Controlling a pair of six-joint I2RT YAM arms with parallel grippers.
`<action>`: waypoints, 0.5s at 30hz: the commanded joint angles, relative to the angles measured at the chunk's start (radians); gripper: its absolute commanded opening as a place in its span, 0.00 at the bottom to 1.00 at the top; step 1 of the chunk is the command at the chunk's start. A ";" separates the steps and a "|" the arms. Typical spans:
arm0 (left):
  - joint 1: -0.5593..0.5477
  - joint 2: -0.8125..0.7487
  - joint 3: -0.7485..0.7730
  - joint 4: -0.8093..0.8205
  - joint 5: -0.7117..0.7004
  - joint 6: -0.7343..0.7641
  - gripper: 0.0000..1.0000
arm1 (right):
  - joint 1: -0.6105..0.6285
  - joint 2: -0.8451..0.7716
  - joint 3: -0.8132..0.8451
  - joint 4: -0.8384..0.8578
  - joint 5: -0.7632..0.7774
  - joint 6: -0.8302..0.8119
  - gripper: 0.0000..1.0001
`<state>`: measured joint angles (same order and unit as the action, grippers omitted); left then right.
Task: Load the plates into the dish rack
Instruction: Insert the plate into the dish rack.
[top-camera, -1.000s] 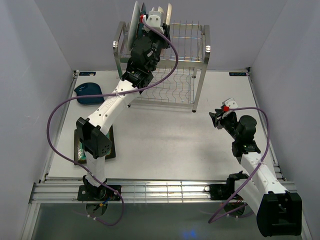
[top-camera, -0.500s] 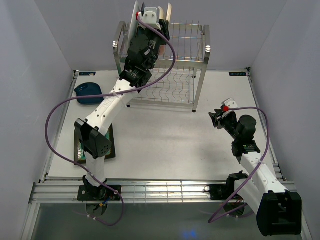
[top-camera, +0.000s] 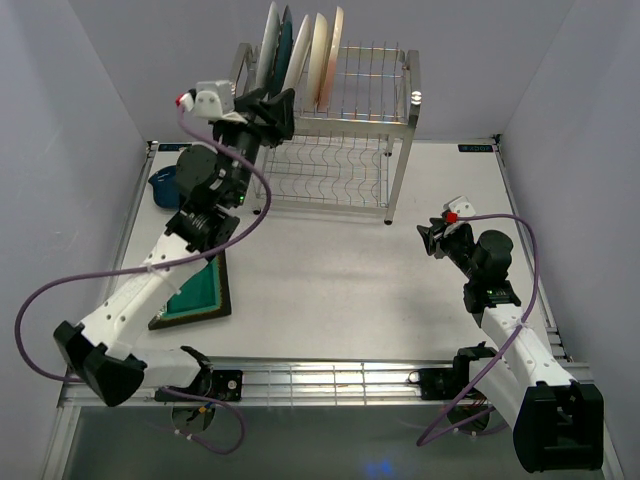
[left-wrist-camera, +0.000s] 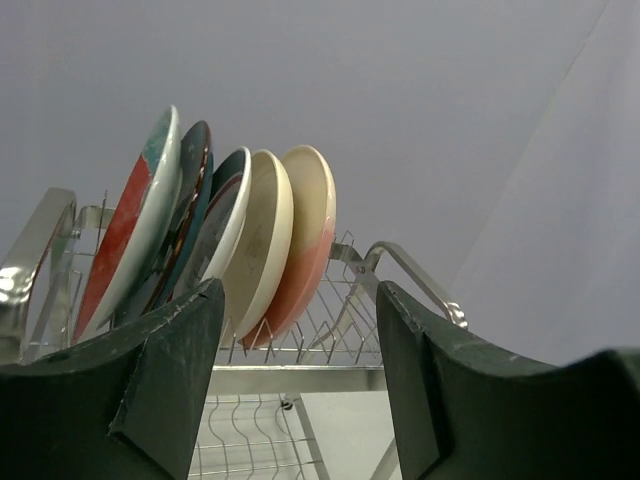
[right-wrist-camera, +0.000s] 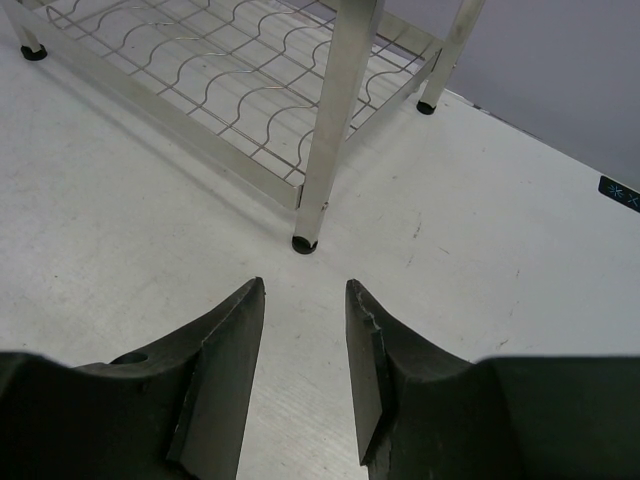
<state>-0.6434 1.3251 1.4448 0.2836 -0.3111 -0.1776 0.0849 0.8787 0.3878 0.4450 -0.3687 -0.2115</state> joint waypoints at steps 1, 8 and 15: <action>0.005 -0.131 -0.178 0.071 -0.022 -0.075 0.72 | -0.005 -0.004 0.014 0.035 -0.007 0.001 0.45; 0.005 -0.276 -0.421 0.033 -0.121 -0.071 0.81 | -0.005 0.013 0.022 0.026 -0.021 -0.008 0.47; 0.005 -0.356 -0.452 -0.394 -0.260 -0.203 0.86 | -0.005 -0.007 0.019 0.021 -0.021 -0.011 0.51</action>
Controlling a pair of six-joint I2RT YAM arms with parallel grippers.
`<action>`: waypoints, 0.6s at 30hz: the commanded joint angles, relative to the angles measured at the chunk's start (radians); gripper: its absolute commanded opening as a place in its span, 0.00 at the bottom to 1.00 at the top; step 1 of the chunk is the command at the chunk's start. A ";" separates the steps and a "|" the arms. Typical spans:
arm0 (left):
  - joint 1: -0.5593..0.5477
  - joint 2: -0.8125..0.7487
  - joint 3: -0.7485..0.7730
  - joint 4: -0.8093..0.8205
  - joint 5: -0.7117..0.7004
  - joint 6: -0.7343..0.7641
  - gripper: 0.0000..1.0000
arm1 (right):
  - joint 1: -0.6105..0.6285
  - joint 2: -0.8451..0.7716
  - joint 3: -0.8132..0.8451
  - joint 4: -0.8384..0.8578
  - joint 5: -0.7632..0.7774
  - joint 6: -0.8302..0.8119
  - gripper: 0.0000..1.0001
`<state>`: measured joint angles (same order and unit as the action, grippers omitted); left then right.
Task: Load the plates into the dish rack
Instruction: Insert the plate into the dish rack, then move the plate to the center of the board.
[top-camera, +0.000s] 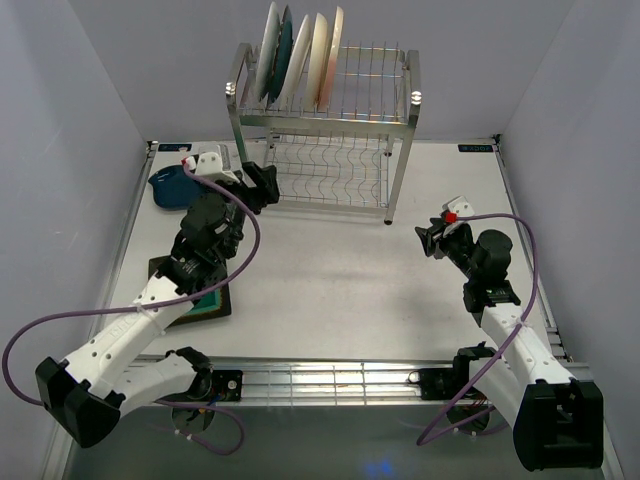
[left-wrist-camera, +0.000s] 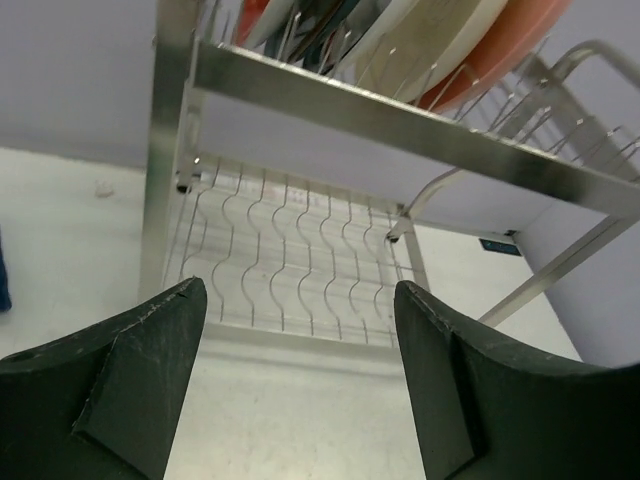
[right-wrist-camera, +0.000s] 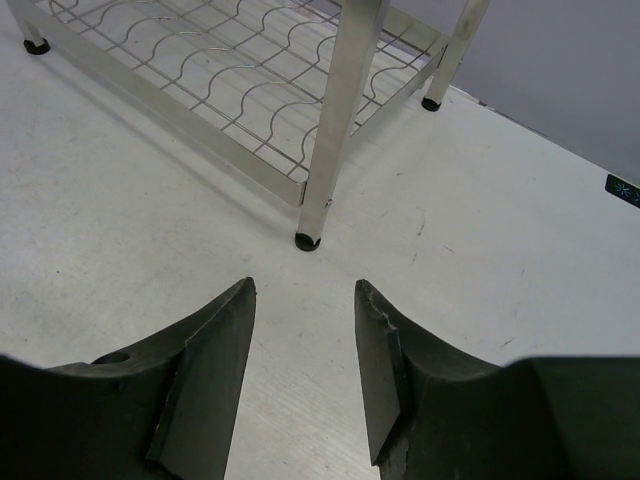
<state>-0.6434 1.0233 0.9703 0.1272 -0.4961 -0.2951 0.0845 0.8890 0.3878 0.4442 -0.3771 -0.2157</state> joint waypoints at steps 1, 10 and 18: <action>0.005 -0.054 0.025 -0.285 -0.058 -0.126 0.86 | -0.005 -0.019 0.022 0.019 -0.014 -0.007 0.51; 0.005 -0.014 -0.056 -0.615 -0.205 -0.340 0.96 | -0.005 0.016 0.046 -0.010 -0.019 -0.008 0.54; 0.005 0.063 -0.166 -0.693 -0.317 -0.427 0.98 | -0.005 0.024 0.048 -0.010 -0.017 -0.011 0.54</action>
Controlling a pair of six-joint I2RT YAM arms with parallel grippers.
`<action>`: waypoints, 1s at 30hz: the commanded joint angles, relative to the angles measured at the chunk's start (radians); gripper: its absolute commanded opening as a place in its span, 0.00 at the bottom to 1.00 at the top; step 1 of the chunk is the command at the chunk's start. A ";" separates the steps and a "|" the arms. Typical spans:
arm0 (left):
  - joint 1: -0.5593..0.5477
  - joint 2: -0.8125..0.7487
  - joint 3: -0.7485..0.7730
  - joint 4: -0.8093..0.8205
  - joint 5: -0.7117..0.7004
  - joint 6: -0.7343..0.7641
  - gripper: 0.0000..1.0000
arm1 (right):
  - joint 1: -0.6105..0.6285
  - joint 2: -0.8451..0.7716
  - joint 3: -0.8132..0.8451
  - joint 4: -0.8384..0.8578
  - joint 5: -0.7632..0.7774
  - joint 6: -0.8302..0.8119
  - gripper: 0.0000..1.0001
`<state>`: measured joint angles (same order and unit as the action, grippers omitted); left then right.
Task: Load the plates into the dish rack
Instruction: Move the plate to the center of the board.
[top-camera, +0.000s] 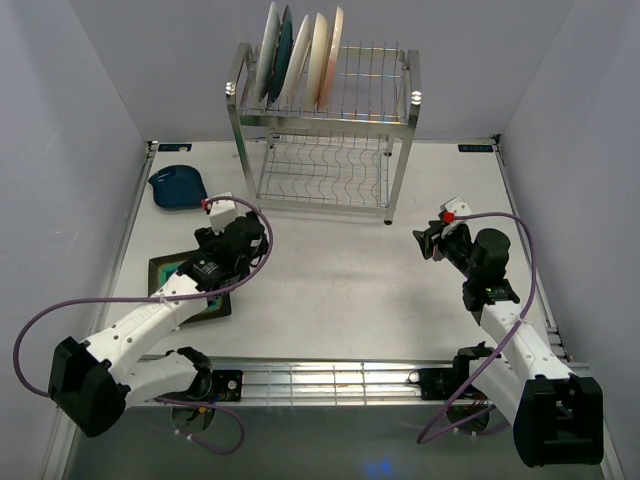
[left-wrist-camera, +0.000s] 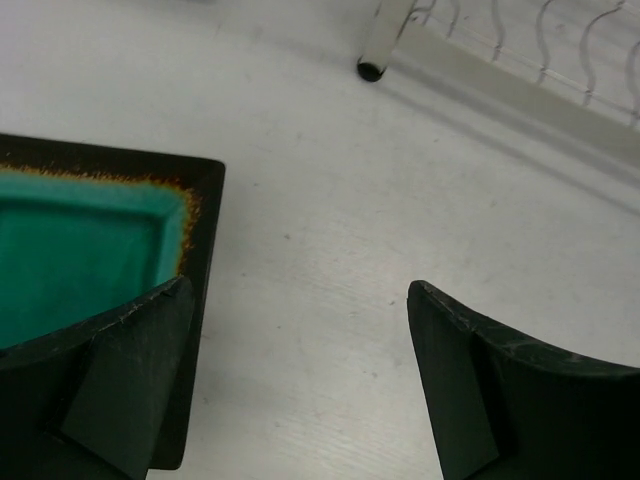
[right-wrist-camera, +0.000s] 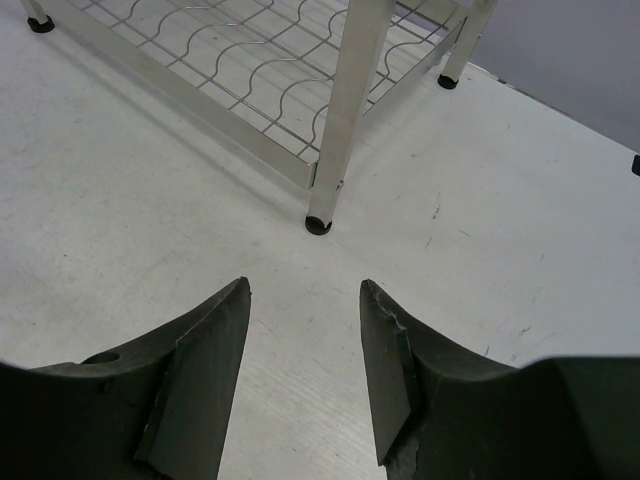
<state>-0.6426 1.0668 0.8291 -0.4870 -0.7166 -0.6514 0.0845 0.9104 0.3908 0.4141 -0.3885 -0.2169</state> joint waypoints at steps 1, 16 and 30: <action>0.004 0.033 -0.031 -0.090 -0.106 -0.080 0.98 | -0.005 0.002 0.045 0.020 -0.007 -0.010 0.54; -0.006 0.257 -0.010 -0.263 -0.215 -0.146 0.97 | -0.005 0.013 0.048 0.017 -0.024 -0.009 0.55; -0.035 0.737 0.235 -0.789 -0.359 -0.598 0.97 | -0.005 0.002 0.049 0.008 -0.043 -0.009 0.56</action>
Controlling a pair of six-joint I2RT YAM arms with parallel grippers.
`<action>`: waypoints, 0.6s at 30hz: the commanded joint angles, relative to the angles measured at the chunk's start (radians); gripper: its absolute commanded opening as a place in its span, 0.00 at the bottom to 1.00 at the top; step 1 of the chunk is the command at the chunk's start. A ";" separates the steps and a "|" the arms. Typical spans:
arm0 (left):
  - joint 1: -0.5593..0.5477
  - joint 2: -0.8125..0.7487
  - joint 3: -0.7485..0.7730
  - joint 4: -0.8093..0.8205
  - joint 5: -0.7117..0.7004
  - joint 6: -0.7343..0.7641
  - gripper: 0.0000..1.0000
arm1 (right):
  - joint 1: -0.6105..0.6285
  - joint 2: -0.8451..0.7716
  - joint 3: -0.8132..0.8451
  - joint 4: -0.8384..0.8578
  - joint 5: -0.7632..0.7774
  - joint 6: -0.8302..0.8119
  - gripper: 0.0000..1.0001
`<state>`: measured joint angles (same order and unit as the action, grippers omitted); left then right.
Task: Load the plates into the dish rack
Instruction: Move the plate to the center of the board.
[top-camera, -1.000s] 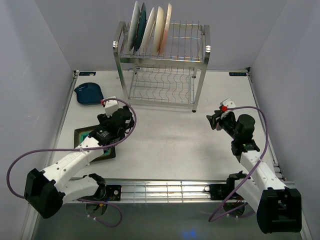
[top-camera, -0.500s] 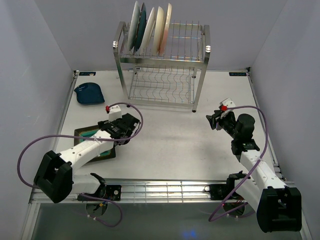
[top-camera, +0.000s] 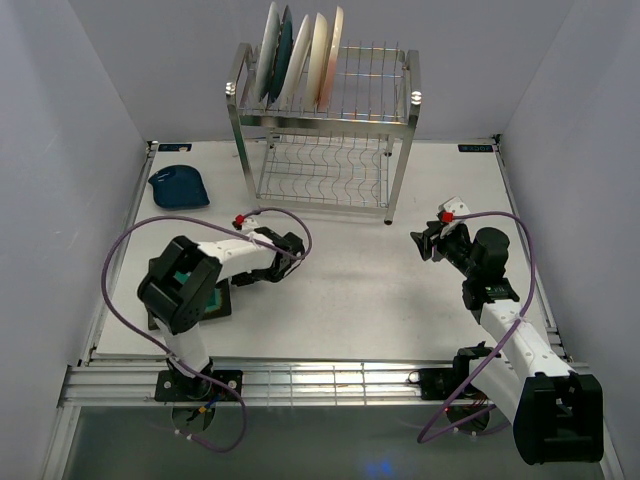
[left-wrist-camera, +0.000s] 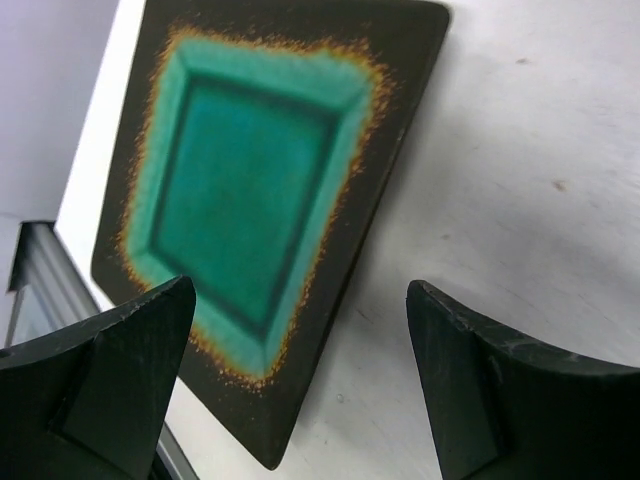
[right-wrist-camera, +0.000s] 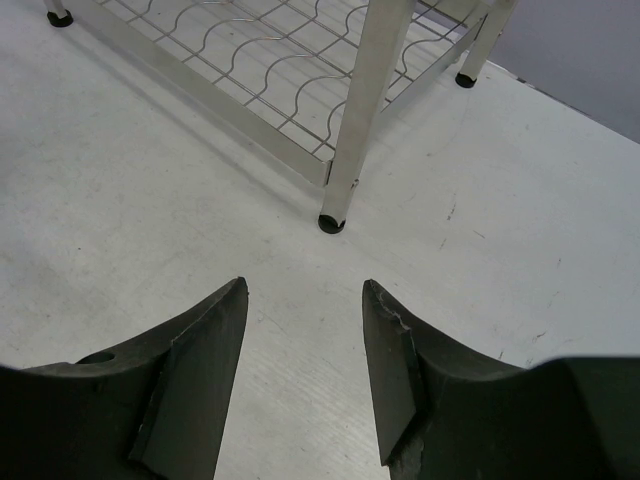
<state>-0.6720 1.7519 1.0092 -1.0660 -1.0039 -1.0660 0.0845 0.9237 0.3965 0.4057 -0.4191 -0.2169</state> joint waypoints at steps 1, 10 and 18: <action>-0.006 0.072 0.066 -0.250 -0.081 -0.266 0.97 | -0.005 -0.013 0.044 0.016 -0.010 -0.007 0.56; -0.011 0.130 0.095 -0.336 -0.087 -0.341 0.95 | -0.005 -0.014 0.042 0.019 -0.014 -0.007 0.56; -0.009 0.213 0.123 -0.324 -0.079 -0.295 0.82 | -0.005 -0.014 0.042 0.018 -0.014 -0.007 0.56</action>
<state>-0.6781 1.9556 1.1088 -1.3392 -1.0595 -1.3590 0.0845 0.9234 0.3965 0.4053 -0.4221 -0.2173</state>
